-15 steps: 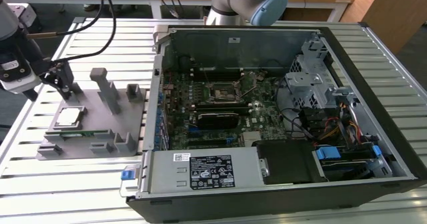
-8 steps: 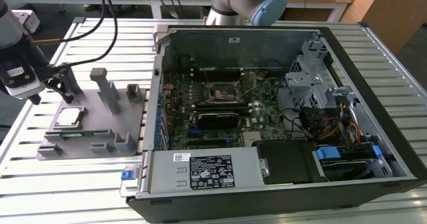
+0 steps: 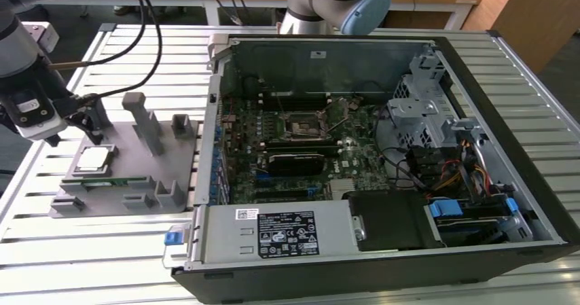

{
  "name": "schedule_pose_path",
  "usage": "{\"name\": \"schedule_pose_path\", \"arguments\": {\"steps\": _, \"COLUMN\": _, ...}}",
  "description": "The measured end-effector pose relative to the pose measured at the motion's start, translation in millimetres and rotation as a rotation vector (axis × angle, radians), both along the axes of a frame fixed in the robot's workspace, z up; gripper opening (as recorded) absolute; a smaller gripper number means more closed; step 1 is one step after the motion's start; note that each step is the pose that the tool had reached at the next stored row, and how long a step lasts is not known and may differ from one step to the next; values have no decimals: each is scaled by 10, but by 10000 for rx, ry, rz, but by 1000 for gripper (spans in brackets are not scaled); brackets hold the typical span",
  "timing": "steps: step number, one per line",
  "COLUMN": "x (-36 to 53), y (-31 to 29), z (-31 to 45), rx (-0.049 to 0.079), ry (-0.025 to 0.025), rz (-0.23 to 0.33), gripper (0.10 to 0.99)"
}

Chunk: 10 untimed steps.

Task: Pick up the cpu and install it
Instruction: 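Pick up the cpu and move it towards the insertion slot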

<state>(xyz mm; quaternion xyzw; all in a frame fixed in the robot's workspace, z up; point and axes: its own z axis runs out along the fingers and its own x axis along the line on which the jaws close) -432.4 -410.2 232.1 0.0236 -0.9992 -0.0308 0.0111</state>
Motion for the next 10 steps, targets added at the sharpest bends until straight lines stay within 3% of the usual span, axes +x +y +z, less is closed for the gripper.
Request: {"name": "schedule_pose_path", "arguments": {"steps": 10, "x": 0, "y": -16, "z": -128, "rx": 0, "ry": 1, "rz": 68, "gripper": 714}}
